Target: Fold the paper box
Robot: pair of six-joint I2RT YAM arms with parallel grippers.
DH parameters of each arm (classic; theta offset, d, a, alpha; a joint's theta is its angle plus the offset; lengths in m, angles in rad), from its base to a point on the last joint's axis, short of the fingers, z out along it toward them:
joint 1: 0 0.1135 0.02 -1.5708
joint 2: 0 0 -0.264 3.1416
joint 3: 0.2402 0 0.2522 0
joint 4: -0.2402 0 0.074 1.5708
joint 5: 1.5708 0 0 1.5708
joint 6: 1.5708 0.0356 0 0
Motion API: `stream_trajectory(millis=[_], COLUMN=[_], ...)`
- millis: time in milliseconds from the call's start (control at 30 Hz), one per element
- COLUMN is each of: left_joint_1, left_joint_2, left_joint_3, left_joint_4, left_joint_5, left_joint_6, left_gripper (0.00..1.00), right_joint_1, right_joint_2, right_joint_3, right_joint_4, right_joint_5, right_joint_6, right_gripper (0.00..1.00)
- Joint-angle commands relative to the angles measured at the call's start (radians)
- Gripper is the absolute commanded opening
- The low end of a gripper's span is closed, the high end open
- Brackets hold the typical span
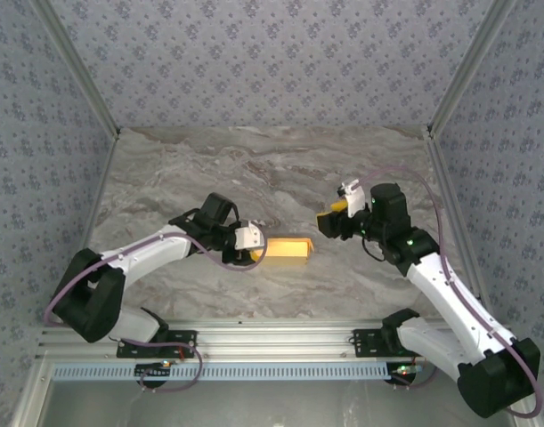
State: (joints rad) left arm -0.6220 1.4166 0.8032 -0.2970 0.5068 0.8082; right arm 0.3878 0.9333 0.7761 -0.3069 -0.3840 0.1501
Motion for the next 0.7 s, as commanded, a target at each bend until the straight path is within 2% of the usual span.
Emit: stream_trajectory(millis=[0, 100, 267, 333, 467, 567, 667], left_joint_1=[-0.004, -0.001, -0.001, -0.001, 0.0, -0.002, -0.002], left_joint_2=[0.039, 0.051, 0.037, 0.034, 0.052, 0.066, 0.068], left_joint_3=[0.012, 0.03, 0.013, 0.005, 0.018, 0.036, 0.038], left_joint_4=[-0.048, -0.05, -0.013, 0.007, 0.019, 0.0, -0.005], left_joint_5=[-0.067, -0.071, -0.072, -0.073, -0.074, -0.074, -0.071], left_joint_6=[-0.047, -0.071, -0.072, -0.069, -0.066, -0.065, -0.061], left_gripper=[0.42, 0.42, 0.44, 0.45, 0.45, 0.45, 0.45], right_joint_1=[-0.012, -0.039, -0.071, -0.069, -0.071, -0.067, -0.046], right_joint_2=[0.002, 0.056, 0.223, 0.268, 0.315, 0.352, 0.362], right_joint_3=[-0.057, -0.066, 0.003, 0.04, 0.101, 0.129, 0.14], right_joint_4=[-0.036, -0.016, -0.024, -0.05, -0.137, -0.157, -0.162], right_joint_5=[-0.048, -0.187, -0.362, -0.355, -0.279, -0.313, -0.294], right_joint_6=[0.526, 0.604, 0.76, 0.748, 0.663, 0.7, 0.724], right_gripper=[0.6, 0.64, 0.65, 0.69, 0.71, 0.65, 0.57])
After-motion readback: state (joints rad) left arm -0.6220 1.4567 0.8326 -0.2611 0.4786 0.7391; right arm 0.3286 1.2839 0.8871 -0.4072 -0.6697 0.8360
